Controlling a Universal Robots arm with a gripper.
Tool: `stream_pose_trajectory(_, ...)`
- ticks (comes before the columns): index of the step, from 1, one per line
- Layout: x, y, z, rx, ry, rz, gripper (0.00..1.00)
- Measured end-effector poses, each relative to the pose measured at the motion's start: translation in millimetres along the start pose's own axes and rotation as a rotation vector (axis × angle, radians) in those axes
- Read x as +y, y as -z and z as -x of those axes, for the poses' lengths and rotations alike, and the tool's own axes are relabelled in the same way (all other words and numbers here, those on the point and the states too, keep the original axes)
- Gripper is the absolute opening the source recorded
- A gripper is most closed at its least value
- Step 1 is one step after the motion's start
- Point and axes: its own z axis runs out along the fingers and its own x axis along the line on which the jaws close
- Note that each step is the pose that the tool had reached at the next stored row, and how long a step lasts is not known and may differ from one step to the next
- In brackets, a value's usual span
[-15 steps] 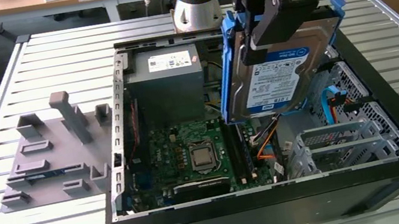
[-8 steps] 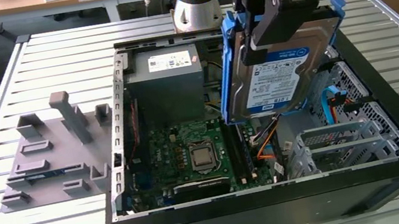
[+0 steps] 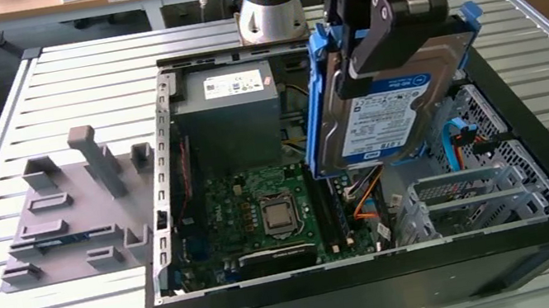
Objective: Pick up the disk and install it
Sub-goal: 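Insert the disk into the insertion slot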
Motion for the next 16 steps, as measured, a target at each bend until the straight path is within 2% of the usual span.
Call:
stream_pose_trajectory(3,0.0,-0.1,-3.3,0.0001,0.000,-0.0038,0.36)
stream_pose_trajectory(5,-0.1,-0.2,-3.5,0.0001,0.000,-0.0138,0.36)
stream_pose_trajectory(7,-0.4,-1.2,-3.8,-0.0001,0.001,-0.0189,0.36)
stream_pose_trajectory(16,-9.2,-8.2,-12.6,0.0001,0.000,-0.0190,0.36)
